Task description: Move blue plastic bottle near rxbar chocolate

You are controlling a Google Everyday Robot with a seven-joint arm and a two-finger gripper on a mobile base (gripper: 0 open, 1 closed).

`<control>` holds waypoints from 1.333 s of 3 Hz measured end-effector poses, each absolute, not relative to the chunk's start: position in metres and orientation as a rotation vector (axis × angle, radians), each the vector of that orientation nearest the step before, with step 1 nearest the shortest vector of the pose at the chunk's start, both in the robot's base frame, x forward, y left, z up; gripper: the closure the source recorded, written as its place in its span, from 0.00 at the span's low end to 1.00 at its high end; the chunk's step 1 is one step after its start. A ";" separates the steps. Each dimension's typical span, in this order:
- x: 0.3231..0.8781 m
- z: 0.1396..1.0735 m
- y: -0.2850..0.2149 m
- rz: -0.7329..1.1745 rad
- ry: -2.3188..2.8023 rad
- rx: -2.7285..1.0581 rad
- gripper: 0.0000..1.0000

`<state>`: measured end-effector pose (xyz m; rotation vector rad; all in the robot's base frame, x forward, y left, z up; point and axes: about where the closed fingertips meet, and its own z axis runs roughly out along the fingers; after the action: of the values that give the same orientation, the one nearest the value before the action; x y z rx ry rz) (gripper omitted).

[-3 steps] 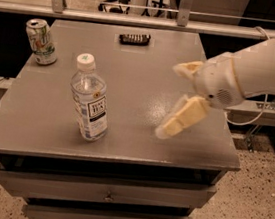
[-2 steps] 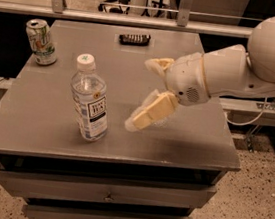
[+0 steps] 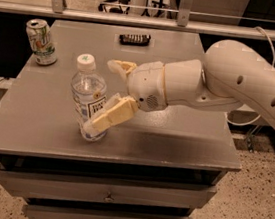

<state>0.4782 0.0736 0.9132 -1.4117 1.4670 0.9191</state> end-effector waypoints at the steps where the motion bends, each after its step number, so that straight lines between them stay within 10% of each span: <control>1: 0.471 0.912 0.090 0.972 1.427 -1.387 0.16; 4: 0.505 0.935 0.028 0.879 1.426 -1.353 0.93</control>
Offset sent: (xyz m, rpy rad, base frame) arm -0.0072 0.0141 -0.0023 0.1019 0.0242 0.0092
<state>0.5046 0.0284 0.9353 -1.3532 1.4263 0.8792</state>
